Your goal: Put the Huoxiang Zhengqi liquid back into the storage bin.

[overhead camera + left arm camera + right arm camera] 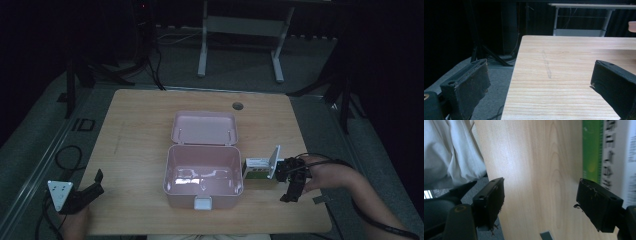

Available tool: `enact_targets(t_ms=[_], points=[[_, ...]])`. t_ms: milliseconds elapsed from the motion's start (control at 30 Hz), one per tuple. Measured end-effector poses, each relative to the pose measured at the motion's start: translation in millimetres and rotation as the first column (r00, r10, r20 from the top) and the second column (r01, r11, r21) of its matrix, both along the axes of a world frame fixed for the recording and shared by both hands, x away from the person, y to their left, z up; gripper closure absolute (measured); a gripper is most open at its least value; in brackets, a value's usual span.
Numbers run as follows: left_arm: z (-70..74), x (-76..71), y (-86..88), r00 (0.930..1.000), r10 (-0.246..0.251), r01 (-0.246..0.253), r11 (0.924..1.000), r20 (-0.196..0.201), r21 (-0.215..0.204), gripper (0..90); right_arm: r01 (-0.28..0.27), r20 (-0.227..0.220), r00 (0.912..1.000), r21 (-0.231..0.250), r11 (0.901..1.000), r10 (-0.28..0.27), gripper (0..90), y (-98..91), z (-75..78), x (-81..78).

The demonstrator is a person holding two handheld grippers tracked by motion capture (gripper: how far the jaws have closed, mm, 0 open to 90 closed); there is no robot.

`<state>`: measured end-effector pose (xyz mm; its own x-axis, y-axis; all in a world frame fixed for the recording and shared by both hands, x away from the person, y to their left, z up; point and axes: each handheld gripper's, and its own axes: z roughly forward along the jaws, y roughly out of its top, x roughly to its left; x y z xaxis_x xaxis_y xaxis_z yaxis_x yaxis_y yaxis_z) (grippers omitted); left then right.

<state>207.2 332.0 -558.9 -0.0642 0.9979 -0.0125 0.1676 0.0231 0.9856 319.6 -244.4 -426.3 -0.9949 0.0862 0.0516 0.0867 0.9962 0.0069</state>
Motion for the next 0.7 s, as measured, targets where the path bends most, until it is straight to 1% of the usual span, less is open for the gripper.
enact_targets(t_ms=[67, 100, 133, 233, 300, 367, 467, 533, 567, 600, 633, 700], points=[[0.0, 0.0, 0.3, 1.0000, -0.002, 0.002, 1.0000, -0.001, -0.003, 2.4, -0.007, 0.008, 0.9999, -0.006, 1.0000, 0.007, 22.7, 2.0, 5.3, 1.9], [0.0, 0.0, 0.2, 1.0000, -0.001, 0.001, 1.0000, -0.001, -0.003, 2.4, -0.002, 0.009, 1.0000, -0.005, 1.0000, 0.002, 22.7, 3.1, 7.8, 3.2], [0.0, 0.0, 0.2, 1.0000, -0.001, 0.001, 1.0000, -0.001, -0.003, 2.4, -0.002, 0.009, 1.0000, -0.005, 1.0000, 0.002, 22.7, 3.1, 7.8, 3.2], [0.0, 0.0, 0.3, 1.0000, -0.003, 0.003, 1.0000, -0.002, -0.003, 2.4, 0.000, 0.018, 0.9998, 0.005, 1.0000, -0.001, 24.1, 5.1, 16.7, 9.1], [0.0, 0.0, 0.4, 1.0000, -0.001, 0.001, 1.0000, -0.001, -0.005, 2.4, -0.008, 0.021, 0.9997, 0.005, 1.0000, 0.008, 24.5, 5.5, 21.1, 12.7], [0.2, 0.2, 0.7, 1.0000, -0.004, 0.004, 1.0000, -0.004, -0.007, 2.4, -0.011, 0.036, 0.9993, -0.001, 0.9999, 0.011, 25.8, 6.2, 24.7, 17.3], [0.1, 0.3, 0.7, 1.0000, -0.006, 0.006, 0.9999, -0.006, -0.008, 2.4, -0.022, 0.051, 0.9984, -0.006, 0.9997, 0.022, 28.8, 7.1, 27.2, 22.8], [0.1, 0.3, 0.7, 1.0000, -0.005, 0.005, 1.0000, -0.005, -0.007, 2.4, -0.026, 0.051, 0.9984, -0.007, 0.9996, 0.026, 28.9, 7.3, 27.6, 25.5], [0.0, 0.3, 0.7, 1.0000, -0.005, 0.005, 1.0000, -0.006, -0.008, 2.4, -0.029, 0.059, 0.9978, -0.010, 0.9995, 0.030, 29.7, 7.6, 27.7, 26.9], [0.0, 0.3, 0.6, 1.0000, -0.004, 0.004, 1.0000, -0.006, -0.007, 2.4, -0.026, 0.057, 0.9980, -0.016, 0.9995, 0.027, 32.2, 7.8, 27.9, 32.8], [0.0, 0.3, 0.7, 1.0000, -0.006, 0.006, 1.0000, -0.007, -0.008, 2.4, -0.025, 0.062, 0.9977, -0.018, 0.9995, 0.026, 33.5, 7.9, 28.2, 35.2], [0.0, 0.5, 0.6, 0.9999, -0.007, 0.007, 1.0000, -0.011, -0.007, 2.4, -0.017, 0.053, 0.9984, -0.015, 0.9997, 0.017, 33.8, 8.3, 28.2, 40.5]])
